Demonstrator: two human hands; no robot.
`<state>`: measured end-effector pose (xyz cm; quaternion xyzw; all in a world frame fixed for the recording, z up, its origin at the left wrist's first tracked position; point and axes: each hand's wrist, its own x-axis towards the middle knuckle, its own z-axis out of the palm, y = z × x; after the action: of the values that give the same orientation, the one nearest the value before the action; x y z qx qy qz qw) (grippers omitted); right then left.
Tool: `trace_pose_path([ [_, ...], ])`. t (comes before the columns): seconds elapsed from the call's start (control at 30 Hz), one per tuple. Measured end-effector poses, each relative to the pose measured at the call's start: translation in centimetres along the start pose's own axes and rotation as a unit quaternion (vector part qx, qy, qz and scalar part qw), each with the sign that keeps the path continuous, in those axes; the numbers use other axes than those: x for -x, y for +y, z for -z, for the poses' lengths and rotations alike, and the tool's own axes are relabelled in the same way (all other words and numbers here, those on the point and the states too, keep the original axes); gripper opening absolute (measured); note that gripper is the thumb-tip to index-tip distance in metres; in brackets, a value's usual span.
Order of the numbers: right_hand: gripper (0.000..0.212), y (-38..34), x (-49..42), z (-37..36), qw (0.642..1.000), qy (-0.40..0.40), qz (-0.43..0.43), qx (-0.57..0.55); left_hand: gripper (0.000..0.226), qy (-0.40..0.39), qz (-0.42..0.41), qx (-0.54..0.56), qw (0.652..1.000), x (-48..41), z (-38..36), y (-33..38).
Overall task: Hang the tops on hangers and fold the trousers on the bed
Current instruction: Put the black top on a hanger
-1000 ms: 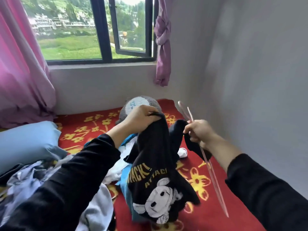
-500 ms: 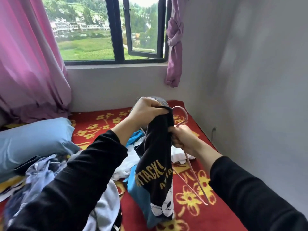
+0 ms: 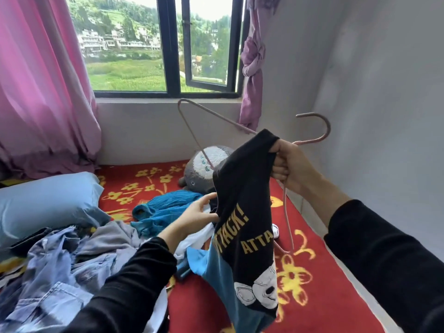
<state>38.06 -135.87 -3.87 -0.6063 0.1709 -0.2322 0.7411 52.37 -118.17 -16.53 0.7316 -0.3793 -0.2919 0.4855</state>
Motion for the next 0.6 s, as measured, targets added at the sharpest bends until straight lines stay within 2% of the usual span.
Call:
trace_pose_path([
  [0.07, 0.035, -0.9, 0.4, 0.3, 1.0, -0.013, 0.015, 0.002, 0.052, -0.014, -0.04, 0.023, 0.999, -0.6, -1.1, 0.1],
  [0.13, 0.04, -1.8, 0.8, 0.8, 0.999, -0.011, 0.032, -0.003, 0.031, -0.022, -0.047, -0.01, 0.999, -1.4, -1.6, 0.3],
  [0.2, 0.044, -2.6, 0.9, 1.6, 0.999, 0.016, 0.048, -0.017, 0.011, -0.047, -0.034, -0.059, 0.997, -1.7, -1.7, 0.3],
  [0.23, 0.042, -3.0, 0.8, 2.1, 0.998, 0.039, 0.055, -0.015, 0.009, -0.055, -0.032, -0.053, 0.997, -1.6, -1.4, 0.2],
  [0.37, 0.03, -3.2, 0.2, 4.1, 0.987, 0.143, 0.056, 0.045, 0.022, -0.061, -0.024, 0.023, 0.998, -0.6, 1.0, 2.4],
  [0.5, 0.03, -1.6, -0.5, 4.0, 0.98, 0.169, 0.047, 0.088, 0.041, -0.067, -0.057, -0.046, 0.995, 0.4, 2.7, 6.9],
  [0.6, 0.03, -0.4, -1.1, 3.5, 0.977, 0.188, 0.031, 0.097, 0.04, -0.105, -0.02, -0.02, 0.994, 1.4, 4.1, 9.2],
])
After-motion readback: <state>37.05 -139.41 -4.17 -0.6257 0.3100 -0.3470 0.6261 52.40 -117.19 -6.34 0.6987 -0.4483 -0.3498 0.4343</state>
